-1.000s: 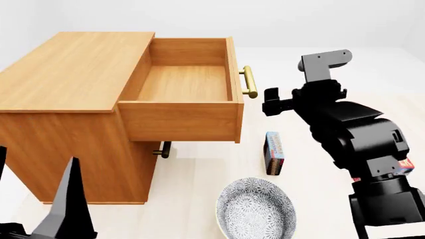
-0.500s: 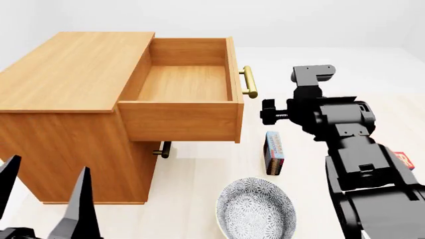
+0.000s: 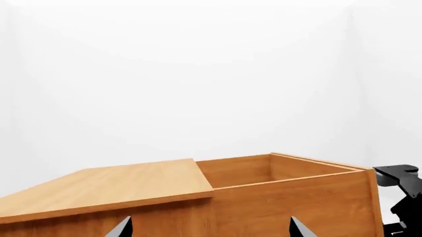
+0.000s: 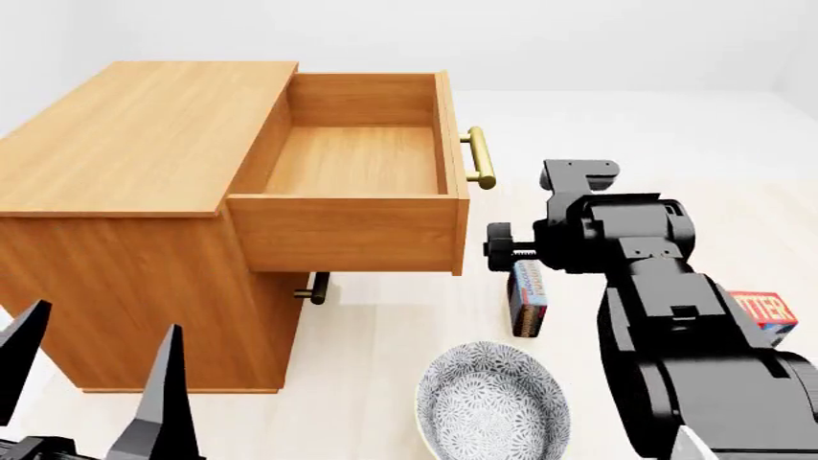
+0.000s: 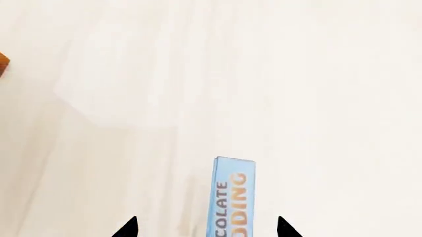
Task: Put the chocolate pudding in the top drawer of the cabinet and close it.
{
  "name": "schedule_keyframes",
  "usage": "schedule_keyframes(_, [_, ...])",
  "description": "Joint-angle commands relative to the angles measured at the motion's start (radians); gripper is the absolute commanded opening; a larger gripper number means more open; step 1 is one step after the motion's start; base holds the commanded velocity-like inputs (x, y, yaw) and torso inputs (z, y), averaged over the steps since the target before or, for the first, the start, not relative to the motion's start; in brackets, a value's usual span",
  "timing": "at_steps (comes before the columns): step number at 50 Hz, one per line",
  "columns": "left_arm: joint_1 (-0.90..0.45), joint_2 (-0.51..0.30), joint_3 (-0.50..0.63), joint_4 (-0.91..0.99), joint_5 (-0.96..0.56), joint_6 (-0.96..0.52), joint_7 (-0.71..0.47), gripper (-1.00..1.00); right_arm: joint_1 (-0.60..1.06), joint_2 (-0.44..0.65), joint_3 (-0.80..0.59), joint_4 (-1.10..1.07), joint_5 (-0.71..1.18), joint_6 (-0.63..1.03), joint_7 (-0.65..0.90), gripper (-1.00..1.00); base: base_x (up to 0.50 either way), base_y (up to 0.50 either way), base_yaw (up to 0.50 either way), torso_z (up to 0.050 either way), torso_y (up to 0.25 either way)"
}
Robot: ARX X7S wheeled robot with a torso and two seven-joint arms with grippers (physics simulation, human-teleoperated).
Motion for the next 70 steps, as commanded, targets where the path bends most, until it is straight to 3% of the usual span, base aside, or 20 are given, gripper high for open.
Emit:
schedule_keyframes(1, [0.006,0.009,-0.001,-0.005,0.011,-0.026,-0.010,1.00,-0.005,-0.012,0.061,0.014,-0.044,0.068,-0.023,1.00,0.00,0.00,0.00,0.000,0.000])
schedule_keyframes(31, [0.013,0.021,0.000,0.001,0.024,-0.059,0.024,1.00,0.065,-0.002,0.055,0.014,-0.053,0.259,0.007,1.00,0.00,0.00,0.00,0.000,0.000])
schedule_keyframes(40, [0.019,0.025,-0.005,-0.008,0.053,-0.071,0.002,1.00,0.064,0.004,0.085,0.014,-0.050,0.266,0.054,1.00,0.00,0.00,0.00,0.000,0.000])
schedule_keyframes(52, [0.022,0.025,-0.038,0.010,0.110,-0.149,-0.146,1.00,0.056,0.006,0.076,0.014,-0.052,0.260,0.037,1.00,0.00,0.00,0.00,0.000,0.000])
schedule_keyframes(70, [0.049,0.019,-0.023,-0.020,0.228,-0.070,-0.107,1.00,0.052,-0.003,0.082,0.014,-0.051,0.240,0.043,1.00,0.00,0.00,0.00,0.000,0.000])
